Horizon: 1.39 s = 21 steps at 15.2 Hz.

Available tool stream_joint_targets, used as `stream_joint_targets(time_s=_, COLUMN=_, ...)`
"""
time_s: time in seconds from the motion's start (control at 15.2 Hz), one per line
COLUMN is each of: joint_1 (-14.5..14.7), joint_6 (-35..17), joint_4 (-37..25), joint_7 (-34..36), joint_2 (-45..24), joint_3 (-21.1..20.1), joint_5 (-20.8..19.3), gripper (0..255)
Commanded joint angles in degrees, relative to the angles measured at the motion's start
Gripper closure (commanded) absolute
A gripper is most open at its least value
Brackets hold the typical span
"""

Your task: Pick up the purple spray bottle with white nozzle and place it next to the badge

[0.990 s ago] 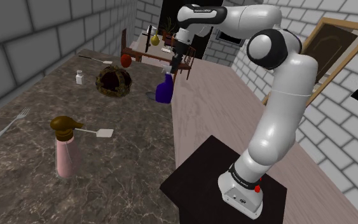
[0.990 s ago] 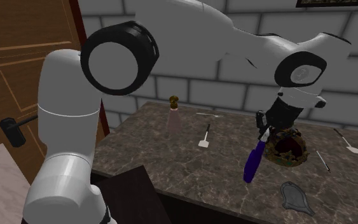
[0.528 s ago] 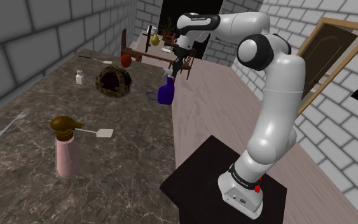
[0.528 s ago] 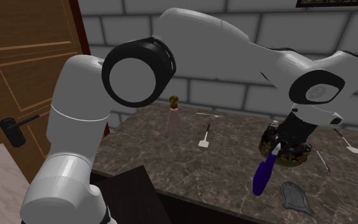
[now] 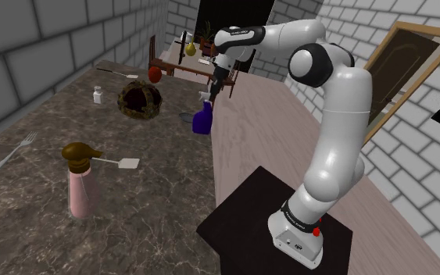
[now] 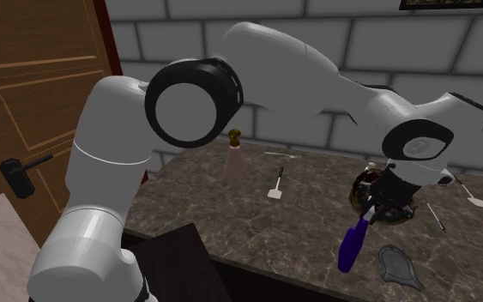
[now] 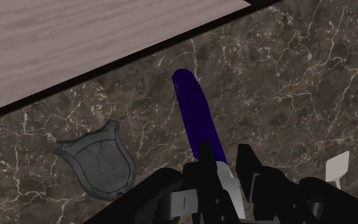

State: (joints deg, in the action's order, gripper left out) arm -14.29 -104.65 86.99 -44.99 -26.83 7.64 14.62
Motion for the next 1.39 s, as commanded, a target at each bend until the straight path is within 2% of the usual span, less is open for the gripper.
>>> stream_joint_targets(time_s=0.0, joint_1=0.0, joint_6=-1.3, joint_4=0.9, joint_7=-0.3, joint_2=-0.4, joint_3=0.0, joint_5=0.1, gripper=255)
stream_joint_targets(time_s=0.2, joint_1=0.0, joint_6=-3.0, joint_4=2.0, joint_7=-0.7, joint_2=-1.1, joint_3=-0.1, joint_5=0.3, gripper=255)
stream_joint_targets(time_s=0.66, joint_1=0.0, joint_6=-3.0, joint_4=2.0, joint_7=-0.7, joint_2=-1.1, joint_3=-0.1, joint_5=0.3, gripper=255)
stream_joint_targets(time_s=0.73, joint_1=0.0, joint_6=-3.0, joint_4=2.0, joint_7=-0.7, joint_2=-1.1, joint_3=-0.1, joint_5=0.3, gripper=0)
stream_joint_targets(time_s=1.06, joint_1=0.0, joint_6=-3.0, joint_4=2.0, joint_7=-0.7, joint_2=-1.1, joint_3=-0.1, joint_5=0.3, gripper=0)
stream_joint_targets(time_s=1.32, joint_1=-0.9, joint_6=3.9, joint_4=-4.4, joint_7=-0.1, joint_2=-0.5, joint_3=0.3, joint_5=-0.2, gripper=0)
